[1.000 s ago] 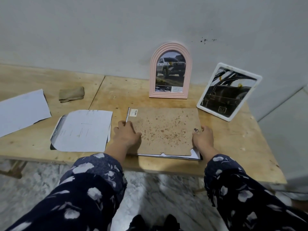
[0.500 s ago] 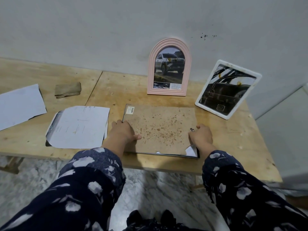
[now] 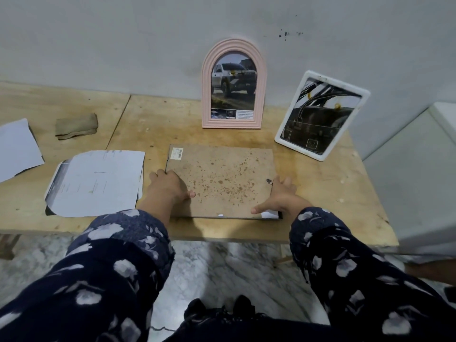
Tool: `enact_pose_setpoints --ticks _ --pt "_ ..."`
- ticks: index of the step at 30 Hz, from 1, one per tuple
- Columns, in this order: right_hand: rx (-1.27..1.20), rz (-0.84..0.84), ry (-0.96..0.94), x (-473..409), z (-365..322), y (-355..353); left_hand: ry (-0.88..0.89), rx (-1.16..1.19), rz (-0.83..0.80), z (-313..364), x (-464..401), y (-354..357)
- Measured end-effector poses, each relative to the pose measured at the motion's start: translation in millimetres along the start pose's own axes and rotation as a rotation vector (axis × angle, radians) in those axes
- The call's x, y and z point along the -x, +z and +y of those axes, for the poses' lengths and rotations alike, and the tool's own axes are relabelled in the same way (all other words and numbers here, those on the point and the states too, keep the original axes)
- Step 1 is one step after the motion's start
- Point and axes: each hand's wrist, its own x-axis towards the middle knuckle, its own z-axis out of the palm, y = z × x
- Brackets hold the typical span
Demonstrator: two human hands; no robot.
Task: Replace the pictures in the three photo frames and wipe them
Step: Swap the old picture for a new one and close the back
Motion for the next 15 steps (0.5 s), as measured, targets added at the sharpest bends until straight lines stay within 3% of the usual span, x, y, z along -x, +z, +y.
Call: enact_pose_setpoints --ticks 5,15 --pt "0.033 0.033 -0.005 3.2 -4.5 3.9 0.025 -0.182 -0.095 5.7 13.2 -7.0" --pt "0.485 0.056 -0.119 -5.2 15.3 -2.7 -0.023 -0.124 -0.100 10.9 10.5 -5.1"
